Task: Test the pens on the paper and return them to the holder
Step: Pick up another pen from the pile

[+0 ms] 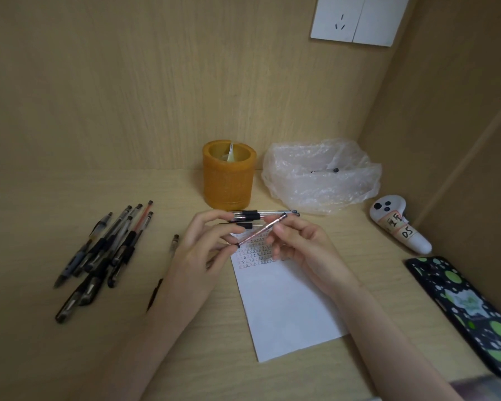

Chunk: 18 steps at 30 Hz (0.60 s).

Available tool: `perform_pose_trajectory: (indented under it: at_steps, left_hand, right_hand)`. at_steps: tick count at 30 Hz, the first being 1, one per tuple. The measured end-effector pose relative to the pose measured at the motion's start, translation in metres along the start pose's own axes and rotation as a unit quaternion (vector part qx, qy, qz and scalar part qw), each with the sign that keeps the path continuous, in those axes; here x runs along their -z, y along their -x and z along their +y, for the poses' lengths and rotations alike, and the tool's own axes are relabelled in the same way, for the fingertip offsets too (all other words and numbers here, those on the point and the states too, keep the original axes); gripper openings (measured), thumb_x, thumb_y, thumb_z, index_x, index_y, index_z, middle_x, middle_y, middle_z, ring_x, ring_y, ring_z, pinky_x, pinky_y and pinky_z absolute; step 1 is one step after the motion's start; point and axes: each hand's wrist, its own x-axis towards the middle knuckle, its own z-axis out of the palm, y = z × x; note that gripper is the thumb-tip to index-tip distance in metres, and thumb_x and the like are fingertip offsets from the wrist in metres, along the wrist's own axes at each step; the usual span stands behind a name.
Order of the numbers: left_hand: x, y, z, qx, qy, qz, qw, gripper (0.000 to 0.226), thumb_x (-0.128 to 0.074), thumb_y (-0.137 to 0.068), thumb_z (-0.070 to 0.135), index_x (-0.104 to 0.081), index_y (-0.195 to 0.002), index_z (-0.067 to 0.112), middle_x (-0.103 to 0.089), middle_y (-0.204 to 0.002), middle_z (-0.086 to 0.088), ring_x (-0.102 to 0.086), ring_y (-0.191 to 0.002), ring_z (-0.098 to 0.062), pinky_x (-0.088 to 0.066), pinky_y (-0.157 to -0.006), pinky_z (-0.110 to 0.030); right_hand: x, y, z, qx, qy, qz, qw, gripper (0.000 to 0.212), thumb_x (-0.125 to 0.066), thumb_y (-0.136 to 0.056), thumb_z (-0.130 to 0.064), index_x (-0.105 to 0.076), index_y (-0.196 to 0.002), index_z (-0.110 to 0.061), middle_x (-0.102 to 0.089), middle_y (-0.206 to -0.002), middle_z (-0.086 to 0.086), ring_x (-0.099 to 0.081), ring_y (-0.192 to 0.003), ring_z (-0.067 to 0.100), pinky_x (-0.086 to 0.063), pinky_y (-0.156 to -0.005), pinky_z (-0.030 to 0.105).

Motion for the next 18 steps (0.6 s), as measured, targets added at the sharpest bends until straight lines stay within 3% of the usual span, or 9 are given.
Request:
perform_pose_trajectory:
  at_steps: [4, 8, 11, 18]
  left_hand:
    - [-0.004, 0.001, 0.0, 0.014, 0.0, -0.034, 0.999, 0.03, -0.066, -0.082, 0.005, -0.062, -0.109, 0.019, -0.05, -0.116, 0.011, -0.057, -0.096, -0.001, -0.044, -0.084, -0.008]
    - [-0.007, 0.005, -0.003, 0.093, -0.045, -0.088, 0.991, 0.032, -0.059, -0.088, 0.026, -0.053, -0.118, 0.037, -0.053, -0.101, 0.03, -0.051, -0.096, 0.015, -0.038, -0.081, -0.002]
    - [-0.008, 0.006, -0.002, 0.104, -0.067, -0.101, 0.987, 0.021, -0.048, -0.093, 0.028, -0.059, -0.112, 0.029, -0.057, -0.088, 0.022, -0.055, -0.083, 0.005, -0.042, -0.074, -0.012]
    - [-0.012, 0.007, -0.004, 0.108, -0.132, -0.124, 0.978, 0.022, -0.036, -0.096, 0.035, -0.055, -0.1, 0.025, -0.057, -0.088, 0.012, -0.052, -0.079, -0.002, -0.041, -0.068, -0.021]
  right_hand:
    - [-0.001, 0.001, -0.003, 0.015, -0.04, 0.001, 0.999, 0.018, -0.059, -0.082, -0.011, -0.063, -0.096, 0.001, -0.069, -0.074, 0.011, -0.064, -0.06, 0.016, -0.054, -0.061, 0.023]
    - [-0.002, 0.001, -0.003, 0.021, -0.06, -0.008, 0.998, 0.017, -0.057, -0.084, -0.01, -0.062, -0.095, 0.001, -0.069, -0.075, 0.013, -0.066, -0.063, 0.019, -0.056, -0.063, 0.025]
    - [-0.003, 0.002, -0.003, 0.025, -0.043, -0.012, 0.999, 0.015, -0.057, -0.084, -0.011, -0.061, -0.093, 0.0, -0.069, -0.073, 0.013, -0.065, -0.06, 0.019, -0.054, -0.062, 0.024]
    - [-0.002, 0.001, 0.0, 0.051, -0.027, -0.012, 0.998, 0.014, -0.059, -0.085, -0.009, -0.064, -0.096, -0.001, -0.068, -0.075, 0.014, -0.063, -0.062, 0.021, -0.053, -0.063, 0.026]
